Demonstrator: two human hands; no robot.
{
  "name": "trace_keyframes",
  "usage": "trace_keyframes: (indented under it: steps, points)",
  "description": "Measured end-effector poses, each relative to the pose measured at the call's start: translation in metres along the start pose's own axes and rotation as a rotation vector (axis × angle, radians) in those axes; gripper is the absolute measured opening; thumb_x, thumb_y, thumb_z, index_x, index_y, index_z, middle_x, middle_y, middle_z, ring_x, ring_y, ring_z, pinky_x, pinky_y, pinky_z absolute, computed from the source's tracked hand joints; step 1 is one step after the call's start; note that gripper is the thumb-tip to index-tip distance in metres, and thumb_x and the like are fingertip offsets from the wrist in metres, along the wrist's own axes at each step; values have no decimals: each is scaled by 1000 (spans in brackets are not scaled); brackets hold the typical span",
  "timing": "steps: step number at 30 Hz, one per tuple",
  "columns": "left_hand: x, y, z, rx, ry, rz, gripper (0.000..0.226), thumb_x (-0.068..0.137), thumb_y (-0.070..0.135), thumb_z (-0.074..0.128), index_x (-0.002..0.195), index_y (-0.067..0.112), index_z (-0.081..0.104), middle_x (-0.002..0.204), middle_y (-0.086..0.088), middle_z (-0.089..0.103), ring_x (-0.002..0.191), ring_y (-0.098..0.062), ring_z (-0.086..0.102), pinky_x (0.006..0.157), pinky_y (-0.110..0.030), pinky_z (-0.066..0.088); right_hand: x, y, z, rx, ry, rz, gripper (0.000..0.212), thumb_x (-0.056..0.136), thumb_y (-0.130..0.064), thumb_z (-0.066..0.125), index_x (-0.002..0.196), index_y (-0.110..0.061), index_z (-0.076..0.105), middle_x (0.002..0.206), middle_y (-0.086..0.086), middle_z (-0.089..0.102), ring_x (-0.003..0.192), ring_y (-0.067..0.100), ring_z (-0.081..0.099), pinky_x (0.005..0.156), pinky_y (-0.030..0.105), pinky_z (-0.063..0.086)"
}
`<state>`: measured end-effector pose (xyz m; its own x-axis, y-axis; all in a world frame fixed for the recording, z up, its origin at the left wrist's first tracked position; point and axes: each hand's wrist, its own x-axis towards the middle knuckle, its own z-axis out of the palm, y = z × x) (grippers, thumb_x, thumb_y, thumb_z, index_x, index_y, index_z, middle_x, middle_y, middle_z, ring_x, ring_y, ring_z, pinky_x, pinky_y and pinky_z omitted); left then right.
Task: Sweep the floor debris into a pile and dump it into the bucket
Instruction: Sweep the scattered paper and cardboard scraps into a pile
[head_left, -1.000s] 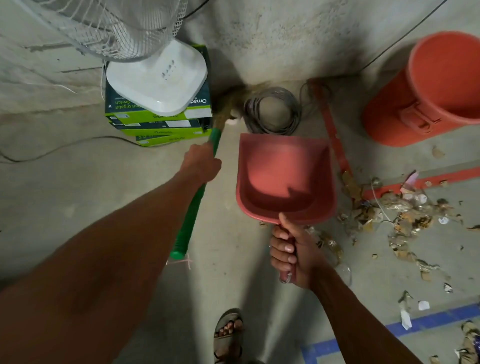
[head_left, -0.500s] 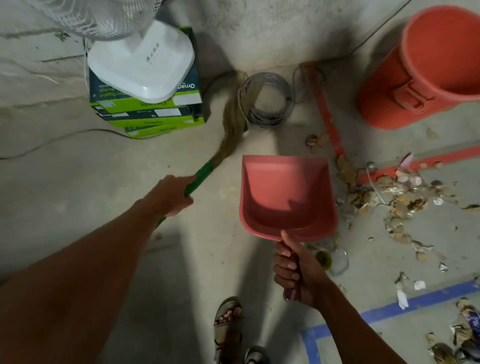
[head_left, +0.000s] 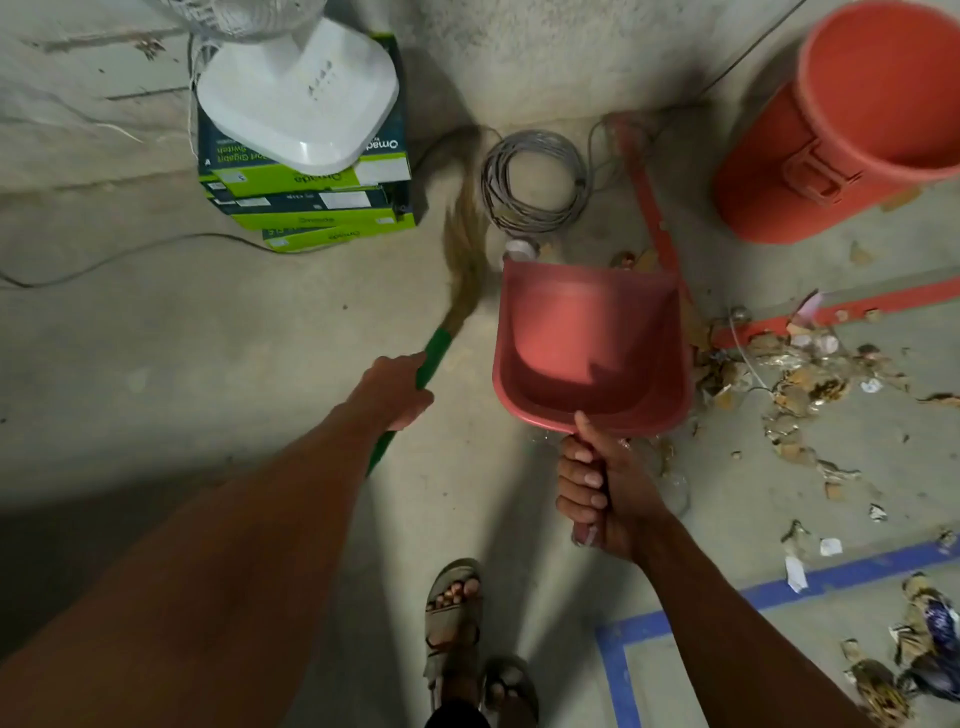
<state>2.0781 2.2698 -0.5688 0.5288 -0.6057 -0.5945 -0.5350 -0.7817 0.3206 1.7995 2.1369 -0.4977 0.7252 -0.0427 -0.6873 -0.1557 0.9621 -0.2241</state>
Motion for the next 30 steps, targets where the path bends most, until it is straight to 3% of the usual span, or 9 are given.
trace_keyframes:
  steps: [6, 9, 11, 18, 22, 25, 30]
  points:
    - [-39, 45, 43, 35, -89, 178, 61, 90, 28, 65, 148, 33, 48, 96, -2, 65, 74, -19, 62, 65, -32, 48, -37, 29, -30, 52, 4, -5, 45, 107, -46, 52, 71, -19, 47, 49, -6, 35, 34, 6, 31, 33, 21, 27]
    - [-65, 37, 57, 54, -87, 211, 70, 88, 30, 66, 154, 38, 42, 107, -4, 70, 88, -27, 68, 78, -35, 54, -67, 31, -40, 25, 102, -42, 44, 105, -46, 54, 72, -20, 43, 51, -6, 28, 34, 6, 24, 34, 22, 20]
    - [-78, 32, 61, 58, -32, 229, 71, 89, 29, 66, 155, 36, 41, 113, -6, 71, 97, -30, 68, 83, -36, 54, -87, 29, -46, 32, 142, -75, 44, 105, -46, 53, 72, -20, 40, 51, -6, 25, 34, 6, 23, 33, 22, 19]
    - [-79, 60, 60, 5, 213, 183, 69, 91, 30, 65, 154, 34, 39, 104, -8, 71, 88, -31, 68, 76, -34, 53, -132, 33, -78, 87, 173, -141, 46, 105, -46, 51, 70, -19, 40, 50, -5, 24, 33, 6, 24, 32, 21, 21]
    - [-31, 107, 60, 108, 128, 137, 65, 93, 35, 60, 154, 33, 38, 109, -12, 61, 91, -33, 61, 73, -36, 49, -140, 47, -104, 138, 152, -162, 45, 105, -46, 52, 71, -19, 40, 51, -5, 24, 33, 6, 24, 32, 20, 23]
    - [-13, 139, 64, 230, 25, 259, 55, 91, 34, 61, 145, 29, 49, 108, -9, 64, 89, -28, 60, 72, -36, 47, -144, 58, -121, 167, 154, -171, 45, 105, -46, 52, 71, -19, 40, 52, -5, 21, 33, 6, 25, 32, 20, 23]
    - [-37, 138, 83, 178, -10, 369, 68, 91, 31, 69, 154, 34, 43, 113, -7, 71, 95, -30, 69, 81, -36, 55, -155, 68, -136, 198, 207, -176, 46, 104, -46, 53, 70, -19, 40, 58, -3, 14, 33, 6, 24, 31, 21, 24]
